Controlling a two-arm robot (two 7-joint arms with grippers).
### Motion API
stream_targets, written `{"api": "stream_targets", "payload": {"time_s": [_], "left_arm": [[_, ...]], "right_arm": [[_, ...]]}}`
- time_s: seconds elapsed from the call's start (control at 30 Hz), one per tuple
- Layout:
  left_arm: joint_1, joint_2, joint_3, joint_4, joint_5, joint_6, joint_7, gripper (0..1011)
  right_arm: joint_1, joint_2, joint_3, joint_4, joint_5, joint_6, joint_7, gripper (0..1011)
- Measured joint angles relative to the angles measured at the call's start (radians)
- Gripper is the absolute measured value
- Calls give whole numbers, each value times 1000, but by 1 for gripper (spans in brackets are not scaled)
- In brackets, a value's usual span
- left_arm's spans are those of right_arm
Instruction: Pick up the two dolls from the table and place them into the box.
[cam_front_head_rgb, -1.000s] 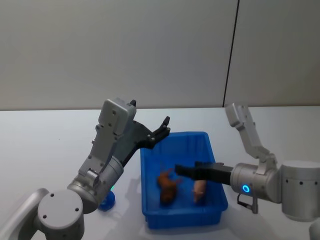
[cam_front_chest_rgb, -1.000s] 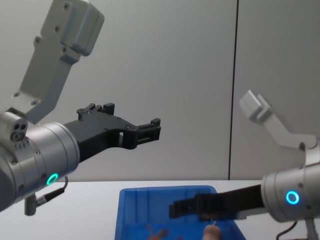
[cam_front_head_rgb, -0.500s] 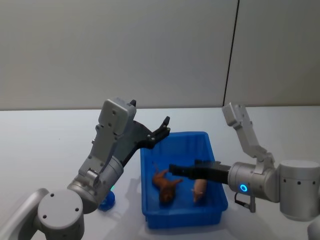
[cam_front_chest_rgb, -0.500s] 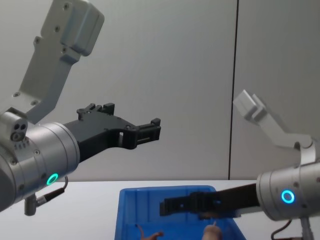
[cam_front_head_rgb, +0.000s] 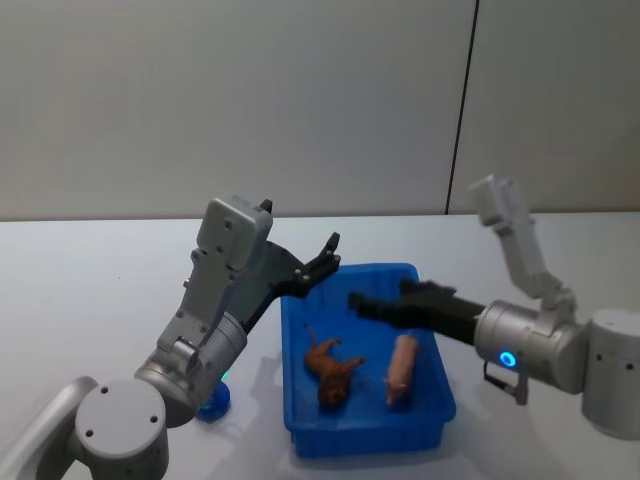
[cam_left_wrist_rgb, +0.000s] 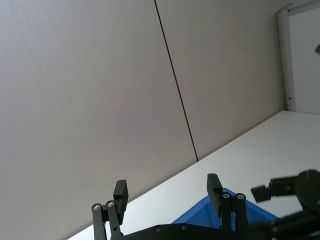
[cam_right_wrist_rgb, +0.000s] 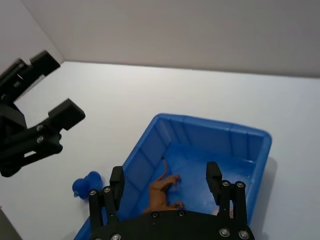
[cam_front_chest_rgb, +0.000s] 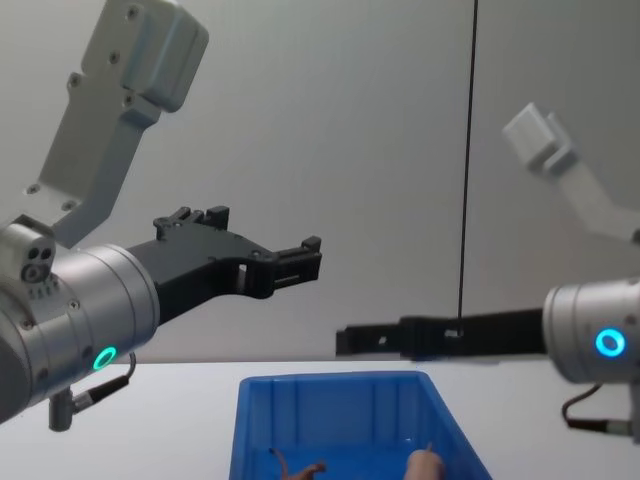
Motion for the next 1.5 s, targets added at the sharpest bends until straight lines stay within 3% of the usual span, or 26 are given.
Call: {"api": "stream_targets", "payload": {"time_s": [0.33, 0.83, 1.5], "left_arm": [[0, 0, 0, 0, 0, 0, 0, 1003], [0, 0, 0, 0, 0, 0, 0, 1003], [3, 1, -1, -2, -2, 2, 0, 1003]], "right_arm": [[-33, 43, 30, -71, 0, -77, -50, 1001], [-88, 94, 76, -131, -18, -166, -212, 1001], [-118, 121, 102, -152, -31, -212, -301, 1001]]}}
